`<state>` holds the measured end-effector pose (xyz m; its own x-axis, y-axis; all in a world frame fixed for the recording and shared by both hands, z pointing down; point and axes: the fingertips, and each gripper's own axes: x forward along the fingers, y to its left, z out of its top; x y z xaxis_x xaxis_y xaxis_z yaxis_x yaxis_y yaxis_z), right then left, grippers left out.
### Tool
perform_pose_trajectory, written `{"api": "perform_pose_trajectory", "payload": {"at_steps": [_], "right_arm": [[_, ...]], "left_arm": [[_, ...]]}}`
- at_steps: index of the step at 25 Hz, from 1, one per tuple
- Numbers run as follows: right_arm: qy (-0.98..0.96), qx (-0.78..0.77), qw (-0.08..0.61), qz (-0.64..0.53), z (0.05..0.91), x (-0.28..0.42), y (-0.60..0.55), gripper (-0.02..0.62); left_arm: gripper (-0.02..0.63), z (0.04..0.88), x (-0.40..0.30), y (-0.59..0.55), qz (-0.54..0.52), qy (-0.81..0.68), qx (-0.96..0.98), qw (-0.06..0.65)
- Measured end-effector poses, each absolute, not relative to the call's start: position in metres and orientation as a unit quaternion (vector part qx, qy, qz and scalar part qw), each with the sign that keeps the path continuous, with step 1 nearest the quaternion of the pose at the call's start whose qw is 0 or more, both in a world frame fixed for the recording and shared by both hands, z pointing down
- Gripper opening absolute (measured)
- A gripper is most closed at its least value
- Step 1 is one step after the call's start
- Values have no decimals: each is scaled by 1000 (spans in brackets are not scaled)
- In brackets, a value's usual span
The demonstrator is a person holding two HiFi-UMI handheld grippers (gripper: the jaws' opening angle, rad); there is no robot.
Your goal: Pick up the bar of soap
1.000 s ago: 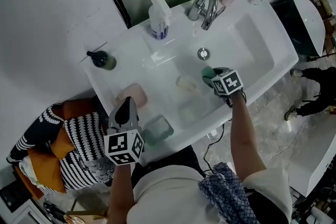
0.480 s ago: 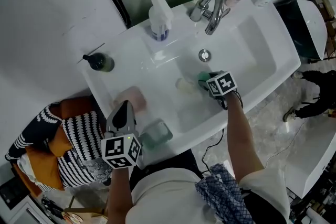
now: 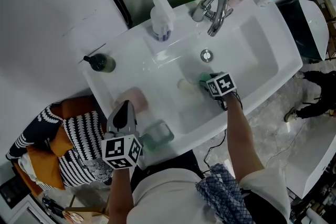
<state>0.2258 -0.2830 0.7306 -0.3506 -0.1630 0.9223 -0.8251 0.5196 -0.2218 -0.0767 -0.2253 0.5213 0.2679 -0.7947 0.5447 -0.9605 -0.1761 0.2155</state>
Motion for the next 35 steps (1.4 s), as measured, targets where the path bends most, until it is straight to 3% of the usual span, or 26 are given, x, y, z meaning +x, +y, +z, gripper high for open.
{"api": "perform_pose_trajectory", "payload": {"at_steps": [21,35], "right_arm": [[-718,347,503,332,740,224,-280,255],[-732,372,475,315,717,231,-287,258]], "left_arm": [[9,524,-82,-224,155,-590,745,269],[9,522,-93,-216,145,-605,735,270]]}}
